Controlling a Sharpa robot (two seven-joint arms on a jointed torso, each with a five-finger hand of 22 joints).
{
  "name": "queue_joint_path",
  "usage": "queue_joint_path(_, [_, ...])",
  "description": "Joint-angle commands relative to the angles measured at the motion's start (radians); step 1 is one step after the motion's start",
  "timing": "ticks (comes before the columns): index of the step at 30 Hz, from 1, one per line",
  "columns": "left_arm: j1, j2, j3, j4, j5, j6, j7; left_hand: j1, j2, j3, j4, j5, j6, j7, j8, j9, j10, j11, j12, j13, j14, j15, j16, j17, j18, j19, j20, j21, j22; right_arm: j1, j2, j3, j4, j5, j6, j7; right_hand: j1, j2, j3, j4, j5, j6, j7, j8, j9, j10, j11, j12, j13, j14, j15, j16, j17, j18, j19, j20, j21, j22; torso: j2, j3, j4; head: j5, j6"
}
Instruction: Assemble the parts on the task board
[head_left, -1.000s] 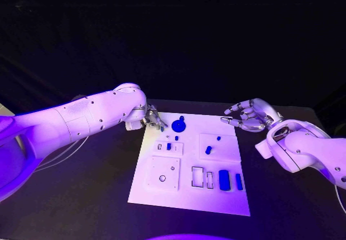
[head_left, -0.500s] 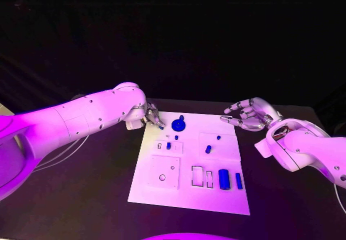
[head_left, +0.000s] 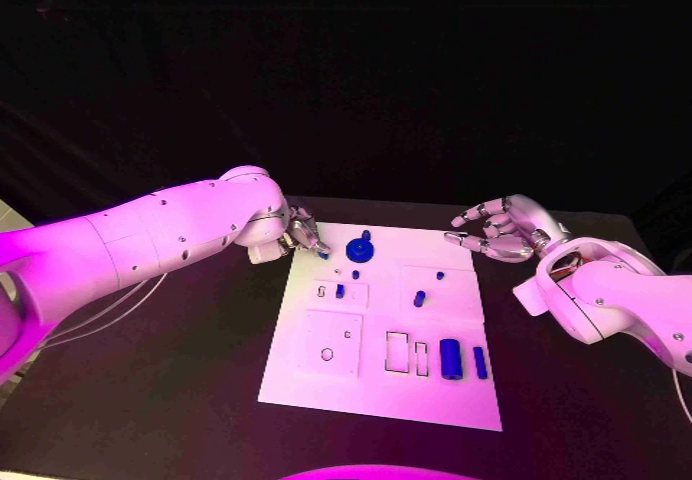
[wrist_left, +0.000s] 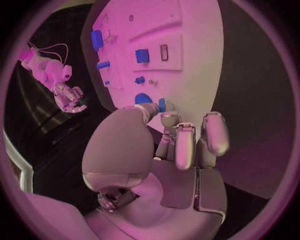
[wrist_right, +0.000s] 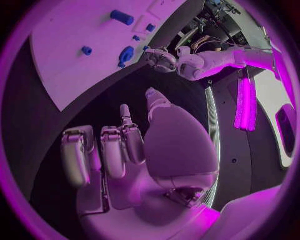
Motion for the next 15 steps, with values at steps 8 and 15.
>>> queue_joint_path(8, [-0.008,-0.088,-0.003,0.155,0.037,-0.058,-0.005,-0.038,-0.027,0.176,-0.146,0.004,0.011,-0.013,0.021,0.105,0.021,-0.003,0.018,0.014,0.054,-0.010,0.007,0.073,-0.008,0.020,-0.005,0.013,0.019,-0.001,-0.002,0.000,-0.002,-0.004,0.012,0.010,0.000,0.009,-0.007,0.000,0.006,-0.007,-0.001,0.003,-0.001,-0.006,0.000,-0.002,0.146,0.098,-0.003,-0.007,0.238,-0.001,0.094,-0.003,-0.005,0.250,-0.009,0.0001,0.0081,0.004,-0.013])
queue_joint_path(15, [-0.023,-0.139,-0.008,0.245,-0.016,-0.075,-0.010,-0.060,-0.041,0.214,-0.170,0.007,0.021,-0.016,0.024,0.107,0.036,-0.006,0.029,0.026,0.057,-0.013,0.010,0.081,-0.011,0.033,-0.008,0.022,0.036,-0.001,-0.002,0.000,-0.005,-0.009,0.011,0.013,0.000,0.010,-0.007,0.000,0.008,-0.007,-0.001,0.004,-0.001,-0.006,0.000,-0.002,0.146,0.098,-0.003,-0.007,0.237,-0.001,0.094,-0.003,-0.005,0.250,-0.010,-0.0002,0.0102,0.008,-0.020])
